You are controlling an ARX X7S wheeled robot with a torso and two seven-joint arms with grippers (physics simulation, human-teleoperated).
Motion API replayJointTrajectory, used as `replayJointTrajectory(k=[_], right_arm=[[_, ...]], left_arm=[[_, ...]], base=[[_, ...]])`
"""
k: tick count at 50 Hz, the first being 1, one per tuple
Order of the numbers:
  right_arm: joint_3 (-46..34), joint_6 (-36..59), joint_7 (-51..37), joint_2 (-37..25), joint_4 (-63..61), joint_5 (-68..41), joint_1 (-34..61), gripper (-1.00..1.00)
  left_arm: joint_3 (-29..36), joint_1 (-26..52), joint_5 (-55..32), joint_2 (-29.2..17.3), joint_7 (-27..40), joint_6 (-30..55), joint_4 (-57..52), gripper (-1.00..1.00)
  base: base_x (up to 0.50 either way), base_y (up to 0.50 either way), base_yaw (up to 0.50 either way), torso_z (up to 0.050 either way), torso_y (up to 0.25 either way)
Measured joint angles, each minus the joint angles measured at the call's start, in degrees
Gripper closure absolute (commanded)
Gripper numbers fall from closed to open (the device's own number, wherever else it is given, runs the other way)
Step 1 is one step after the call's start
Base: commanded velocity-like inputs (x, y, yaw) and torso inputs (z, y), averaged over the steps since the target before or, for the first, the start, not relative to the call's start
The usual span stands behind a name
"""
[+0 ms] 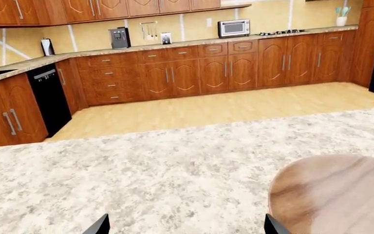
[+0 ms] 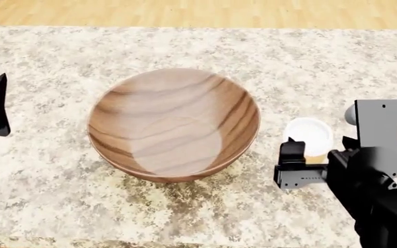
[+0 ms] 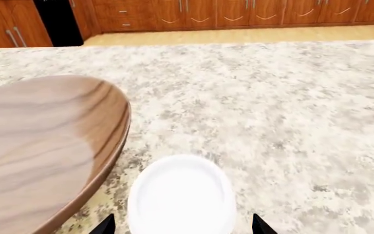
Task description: Place the cup inside the bowl on the dining table and move the bowl to any counter.
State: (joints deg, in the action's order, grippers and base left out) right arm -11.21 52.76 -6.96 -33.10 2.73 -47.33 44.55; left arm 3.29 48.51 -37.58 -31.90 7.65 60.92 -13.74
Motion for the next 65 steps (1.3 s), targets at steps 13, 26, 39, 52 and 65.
replayJointTrajectory(k=[13, 26, 39, 52, 65], right_arm=[[-2.5, -1.5, 2.6, 1.2, 5.4, 2.2, 2.5, -1.00], [-3.5, -1.0, 3.4, 1.2, 6.6, 2.4, 3.3, -1.00], [-4.2, -1.6, 2.9, 1.0, 6.6, 2.8, 3.4, 1.00], [-5.1, -5.0, 2.7, 0.8, 6.5, 5.1, 4.2, 1.00], [-6.5, -10.7, 5.1, 0.8, 6.4, 7.9, 6.0, 1.00]], left_arm=[[0.4, -0.7, -0.2, 1.4, 2.2, 0.9, -1.7, -1.00], [-0.7, -1.8, -0.8, 0.5, 1.3, 0.1, -1.1, -1.00], [-0.8, -2.1, -0.7, -0.3, 0.3, -0.8, -0.3, -1.00], [-0.1, -1.7, -0.5, 0.1, 0.5, -1.0, 0.1, -1.00], [0.3, -1.3, -0.6, 0.5, 0.6, -1.3, 0.6, -1.00]], base=[[0.00, 0.00, 0.00, 0.000, 0.000], [0.00, 0.00, 0.00, 0.000, 0.000], [0.00, 0.00, 0.00, 0.000, 0.000], [0.00, 0.00, 0.00, 0.000, 0.000], [0.00, 0.00, 0.00, 0.000, 0.000]])
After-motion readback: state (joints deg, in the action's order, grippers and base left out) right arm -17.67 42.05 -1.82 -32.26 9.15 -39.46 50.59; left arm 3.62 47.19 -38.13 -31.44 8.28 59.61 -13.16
